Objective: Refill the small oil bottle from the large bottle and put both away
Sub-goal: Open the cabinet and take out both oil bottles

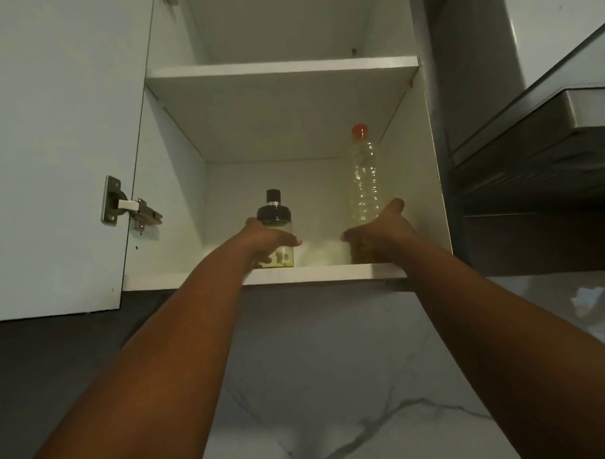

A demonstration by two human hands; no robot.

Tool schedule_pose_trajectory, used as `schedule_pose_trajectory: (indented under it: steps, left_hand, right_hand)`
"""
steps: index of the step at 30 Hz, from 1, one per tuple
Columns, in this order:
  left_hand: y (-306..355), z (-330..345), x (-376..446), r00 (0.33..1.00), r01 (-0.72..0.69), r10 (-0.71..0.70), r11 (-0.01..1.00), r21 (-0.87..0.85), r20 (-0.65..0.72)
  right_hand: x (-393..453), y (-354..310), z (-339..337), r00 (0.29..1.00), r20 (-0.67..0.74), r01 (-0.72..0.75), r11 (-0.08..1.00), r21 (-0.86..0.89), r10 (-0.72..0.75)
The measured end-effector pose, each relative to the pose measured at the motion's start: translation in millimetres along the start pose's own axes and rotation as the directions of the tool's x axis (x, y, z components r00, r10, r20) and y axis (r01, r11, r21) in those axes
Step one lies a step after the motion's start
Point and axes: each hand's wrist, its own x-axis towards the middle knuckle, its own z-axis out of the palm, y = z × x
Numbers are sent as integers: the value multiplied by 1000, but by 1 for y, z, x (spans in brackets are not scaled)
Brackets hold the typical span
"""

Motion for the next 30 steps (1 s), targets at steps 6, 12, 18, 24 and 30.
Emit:
schedule_pose_trajectory:
  steps: [6, 12, 18, 24, 30]
  left_hand:
    - [-1, 2, -13, 986, -163, 164, 984, -68, 8]
    - [17, 1, -39, 955, -278, 245, 934, -223, -166]
    - [49, 7, -79, 939, -335, 315, 927, -166, -137]
    - [68, 16, -124, 943, -316, 305, 946, -70, -135]
    - [56, 16, -164, 951, -274, 265, 961, -40, -161]
  right_hand:
    - [-8, 1, -3, 991, 125, 6, 934, 357, -54]
    - [-23, -7, -11, 984, 160, -19, 861, 507, -72]
    - [-48, -20, -40, 983, 112, 86, 899, 430, -147]
    - [-82, -19, -63, 969, 110, 167, 915, 368, -222]
    - [-124, -7, -66, 958, 158, 167, 915, 367, -238]
